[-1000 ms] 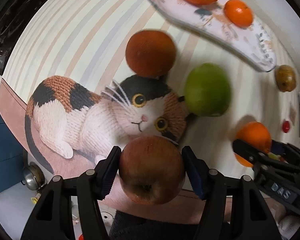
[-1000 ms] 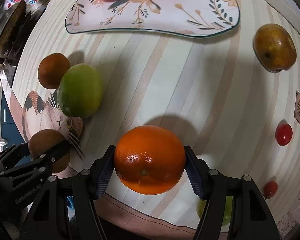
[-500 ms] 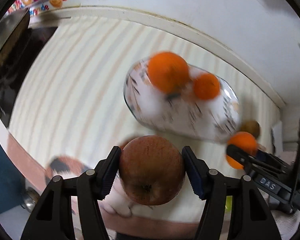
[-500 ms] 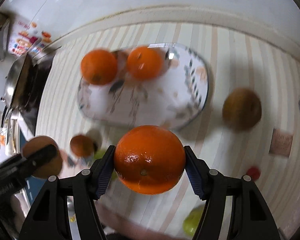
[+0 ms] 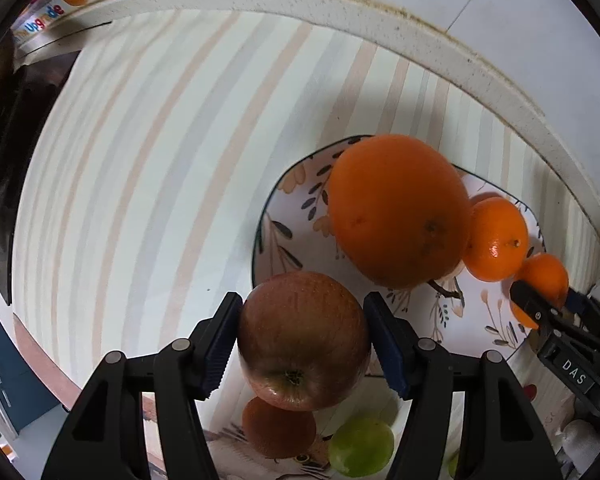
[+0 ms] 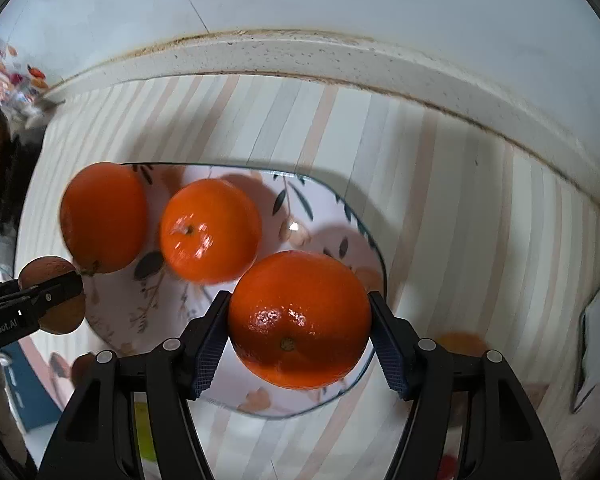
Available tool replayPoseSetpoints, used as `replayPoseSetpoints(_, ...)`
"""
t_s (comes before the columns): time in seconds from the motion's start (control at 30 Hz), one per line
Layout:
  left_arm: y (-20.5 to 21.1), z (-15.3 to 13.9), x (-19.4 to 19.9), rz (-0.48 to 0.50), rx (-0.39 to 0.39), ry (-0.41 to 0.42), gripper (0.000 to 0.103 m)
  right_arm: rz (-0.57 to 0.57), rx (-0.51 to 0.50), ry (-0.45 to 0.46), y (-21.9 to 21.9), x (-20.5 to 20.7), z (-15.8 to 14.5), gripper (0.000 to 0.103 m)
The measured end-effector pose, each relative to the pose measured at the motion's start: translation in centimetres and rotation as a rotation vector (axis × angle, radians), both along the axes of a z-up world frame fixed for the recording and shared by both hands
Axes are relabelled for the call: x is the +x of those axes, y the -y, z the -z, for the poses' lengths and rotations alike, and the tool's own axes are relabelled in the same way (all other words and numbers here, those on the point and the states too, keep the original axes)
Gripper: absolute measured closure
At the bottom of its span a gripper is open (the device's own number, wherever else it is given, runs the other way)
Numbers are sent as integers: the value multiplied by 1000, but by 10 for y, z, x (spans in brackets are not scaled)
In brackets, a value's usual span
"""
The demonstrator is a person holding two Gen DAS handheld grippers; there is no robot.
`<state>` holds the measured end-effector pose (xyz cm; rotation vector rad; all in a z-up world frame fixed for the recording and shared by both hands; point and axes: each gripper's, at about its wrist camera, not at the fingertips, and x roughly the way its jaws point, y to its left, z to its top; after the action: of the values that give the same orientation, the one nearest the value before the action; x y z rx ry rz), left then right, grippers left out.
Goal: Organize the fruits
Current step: 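Lower the red apple onto the plate with the left tool while the right tool sets the tangerine beside it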
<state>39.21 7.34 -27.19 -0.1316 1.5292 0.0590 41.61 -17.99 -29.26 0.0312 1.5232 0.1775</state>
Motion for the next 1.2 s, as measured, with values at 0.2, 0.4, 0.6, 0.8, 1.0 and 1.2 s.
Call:
replayPoseSetpoints(0.2, 5, 5, 0, 17, 27, 4, 42, -37, -1, -28, -5, 8, 8, 34)
replayPoseSetpoints(0.4, 8, 8, 2, 15, 47, -5, 40, -35, 16, -61, -4, 16, 10, 33)
replayPoseSetpoints(0.6, 11, 6, 3, -5, 20, -14, 35, 0, 69, -82, -7, 29, 15, 16)
replayPoseSetpoints(0.8, 15, -5, 1, 1, 3, -7, 24, 26, 65, -68, 0, 32, 5, 12)
replayPoseSetpoints(1.0, 15, -24, -7, -9, 14, 30, 18, 21, 50, -26, 1, 20, -20, 9)
replayPoseSetpoints(1.2, 14, -50, -33, -41, 25, 105, 18, 10, 46, 29, -12, -14, -52, 9)
